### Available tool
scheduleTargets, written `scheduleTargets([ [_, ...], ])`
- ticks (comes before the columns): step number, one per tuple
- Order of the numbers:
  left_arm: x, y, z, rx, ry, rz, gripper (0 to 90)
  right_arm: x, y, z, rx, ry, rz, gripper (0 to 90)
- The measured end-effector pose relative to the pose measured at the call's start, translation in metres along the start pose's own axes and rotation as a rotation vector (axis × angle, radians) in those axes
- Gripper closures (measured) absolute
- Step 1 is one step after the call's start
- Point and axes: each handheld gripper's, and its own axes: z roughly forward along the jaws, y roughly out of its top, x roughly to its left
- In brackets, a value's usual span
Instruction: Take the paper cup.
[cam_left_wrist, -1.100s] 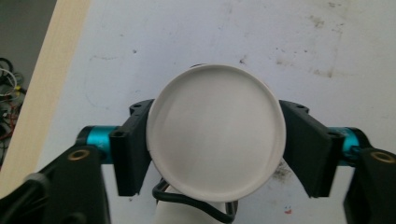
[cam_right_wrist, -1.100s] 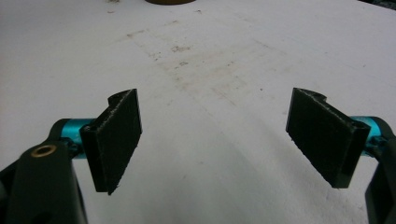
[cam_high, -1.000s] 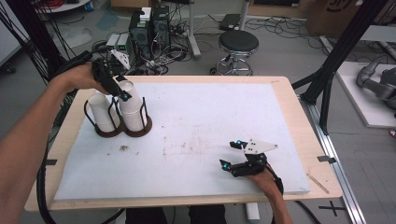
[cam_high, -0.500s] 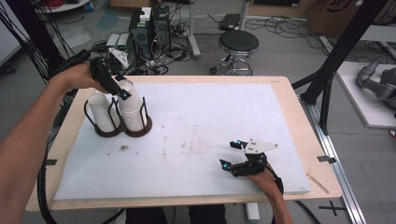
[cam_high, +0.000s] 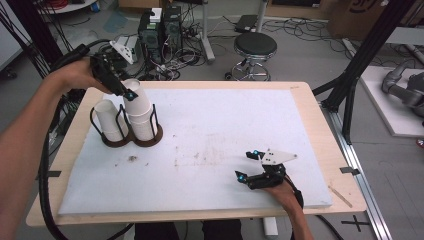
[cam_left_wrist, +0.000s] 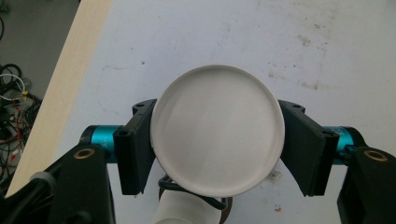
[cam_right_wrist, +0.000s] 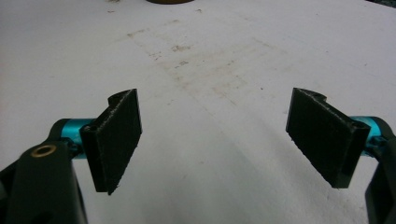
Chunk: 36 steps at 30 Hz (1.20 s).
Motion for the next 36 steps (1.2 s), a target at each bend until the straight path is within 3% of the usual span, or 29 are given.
scheduleTargets([
  [5, 0.0, 0.002, -0.009, -0.023, 0.003, 0.021, 33.5, 0.0, 0.0, 0.0, 0.0, 0.001, 0.001, 18.9],
  [13, -0.001, 0.006, -0.027, -0.069, 0.046, 0.002, 33.6, 0.0, 0.0, 0.0, 0.001, 0.003, 0.002, 18.9],
  [18, -0.002, 0.006, -0.035, -0.104, 0.042, -0.011, 33.5, 0.0, 0.0, 0.0, 0.0, 0.002, 0.002, 18.9],
  [26, -0.002, 0.006, -0.047, -0.13, 0.068, -0.024, 33.6, 0.0, 0.0, 0.0, -0.001, -0.002, -0.001, 18.9],
  [36, -0.009, 0.001, -0.07, -0.237, 0.137, -0.056, 33.8, 0.0, 0.0, 0.0, 0.003, 0.001, 0.009, 18.9],
])
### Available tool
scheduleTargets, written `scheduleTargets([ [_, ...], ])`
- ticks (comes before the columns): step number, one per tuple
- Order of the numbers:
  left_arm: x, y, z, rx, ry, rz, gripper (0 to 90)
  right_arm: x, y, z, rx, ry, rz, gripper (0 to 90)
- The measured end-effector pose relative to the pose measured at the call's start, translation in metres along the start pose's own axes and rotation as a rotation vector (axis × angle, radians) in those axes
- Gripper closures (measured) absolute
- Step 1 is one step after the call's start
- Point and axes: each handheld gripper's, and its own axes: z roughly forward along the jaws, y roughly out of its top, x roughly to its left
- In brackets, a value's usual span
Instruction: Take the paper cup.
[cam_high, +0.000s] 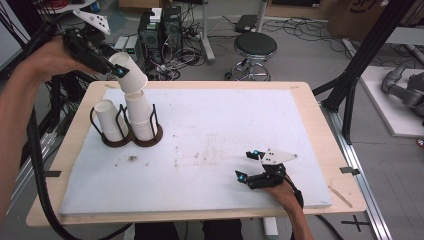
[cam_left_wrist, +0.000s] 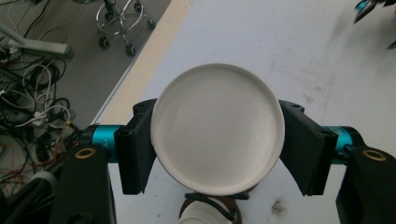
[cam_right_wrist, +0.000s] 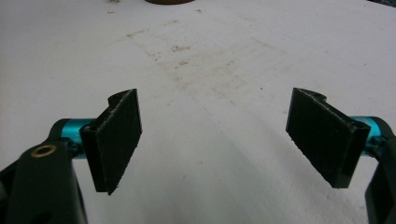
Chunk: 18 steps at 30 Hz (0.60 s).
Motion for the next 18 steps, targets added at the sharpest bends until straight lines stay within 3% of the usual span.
scheduleTargets([
  [1, -0.001, 0.0, -0.002, -0.011, -0.016, -0.007, 33.8, 0.0, 0.0, 0.0, 0.0, 0.0, 0.0, 18.9],
  [6, -0.009, 0.0, -0.008, -0.052, -0.019, 0.001, 33.8, 0.0, 0.0, 0.0, 0.0, -0.001, -0.005, 18.9],
  [9, -0.018, 0.001, -0.009, -0.104, -0.072, 0.008, 33.7, 0.0, 0.0, 0.0, -0.001, -0.001, -0.005, 18.9],
  [14, -0.031, 0.004, -0.006, -0.094, -0.069, 0.037, 33.7, 0.001, 0.0, 0.0, -0.001, -0.005, -0.008, 18.9],
  [18, -0.045, 0.005, -0.003, -0.124, -0.092, 0.047, 33.8, 0.001, 0.0, 0.0, -0.003, -0.007, -0.013, 18.9],
])
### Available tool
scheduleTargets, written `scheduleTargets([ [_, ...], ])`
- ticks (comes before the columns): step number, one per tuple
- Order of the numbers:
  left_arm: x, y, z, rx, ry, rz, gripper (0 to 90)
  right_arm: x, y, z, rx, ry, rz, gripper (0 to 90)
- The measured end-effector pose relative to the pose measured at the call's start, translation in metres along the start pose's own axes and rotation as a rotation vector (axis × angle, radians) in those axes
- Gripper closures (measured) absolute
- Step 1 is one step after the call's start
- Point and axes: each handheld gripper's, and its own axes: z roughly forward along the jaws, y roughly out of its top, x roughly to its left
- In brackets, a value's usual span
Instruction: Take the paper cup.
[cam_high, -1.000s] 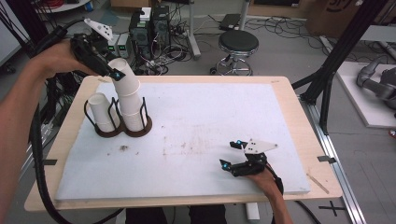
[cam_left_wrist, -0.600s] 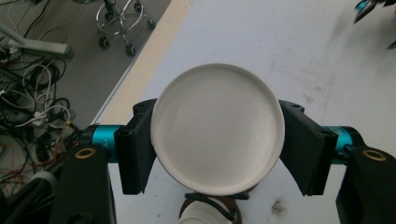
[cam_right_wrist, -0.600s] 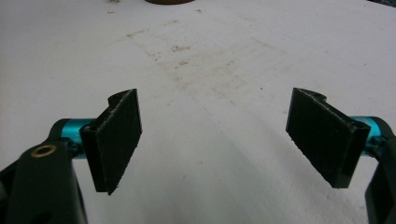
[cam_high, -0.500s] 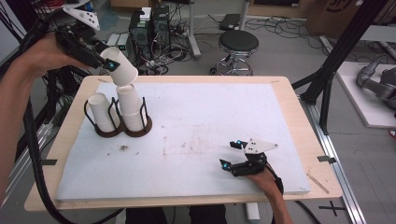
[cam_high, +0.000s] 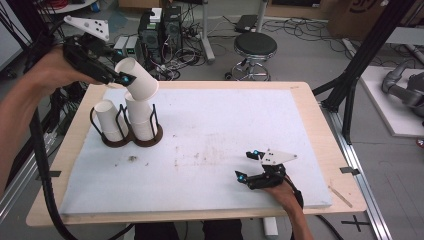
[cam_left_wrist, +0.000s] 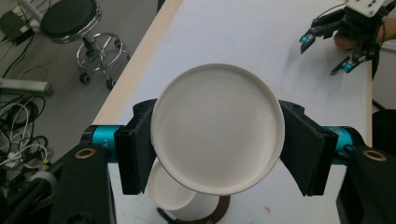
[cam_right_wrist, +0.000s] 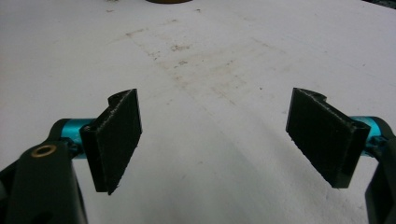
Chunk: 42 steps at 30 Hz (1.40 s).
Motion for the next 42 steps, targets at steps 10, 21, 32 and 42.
scheduleTargets([
  [10, -0.031, -0.013, 0.004, -0.098, 0.007, 0.003, 33.8, 0.0, 0.0, 0.0, -0.003, 0.002, -0.003, 18.9],
  [21, -0.065, -0.034, 0.013, -0.217, -0.037, -0.011, 33.7, 0.0, 0.0, 0.0, -0.003, 0.0, -0.001, 18.9],
  [32, -0.089, -0.079, 0.029, -0.318, -0.039, -0.068, 33.7, 0.0, 0.0, -0.001, -0.002, 0.003, 0.005, 18.9],
  [42, -0.094, -0.111, 0.045, -0.376, -0.06, -0.12, 33.7, -0.001, 0.0, -0.001, -0.002, 0.008, 0.009, 18.9],
])
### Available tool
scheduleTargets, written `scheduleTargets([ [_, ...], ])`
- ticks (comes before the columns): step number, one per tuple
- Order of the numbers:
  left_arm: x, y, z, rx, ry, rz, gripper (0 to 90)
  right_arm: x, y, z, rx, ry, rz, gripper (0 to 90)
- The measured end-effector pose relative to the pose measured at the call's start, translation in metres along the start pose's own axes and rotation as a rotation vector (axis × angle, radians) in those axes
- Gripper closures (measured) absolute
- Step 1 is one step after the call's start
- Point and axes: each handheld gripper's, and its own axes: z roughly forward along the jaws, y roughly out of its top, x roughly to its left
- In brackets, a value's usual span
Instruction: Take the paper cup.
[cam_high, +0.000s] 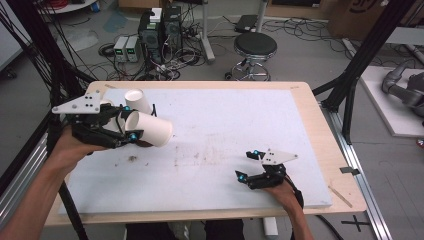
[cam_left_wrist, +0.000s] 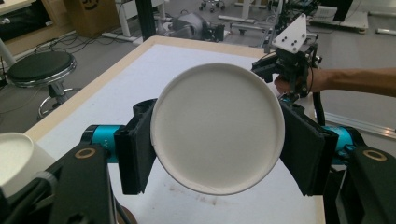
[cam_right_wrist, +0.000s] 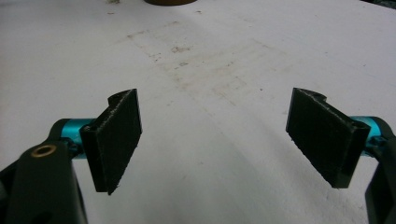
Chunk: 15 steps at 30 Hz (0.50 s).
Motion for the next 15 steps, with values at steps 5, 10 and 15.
scheduleTargets([
  [5, -0.001, -0.015, 0.009, 0.007, -0.002, 0.009, 33.7, -0.001, 0.0, 0.001, 0.007, -0.001, 0.004, 18.9],
  [10, -0.002, -0.031, 0.019, 0.013, -0.02, -0.001, 33.7, 0.0, 0.001, 0.002, 0.01, -0.008, -0.011, 18.9],
  [15, -0.002, -0.046, 0.024, 0.001, -0.033, -0.016, 33.6, 0.0, 0.0, 0.0, -0.001, -0.007, 0.004, 18.9],
])
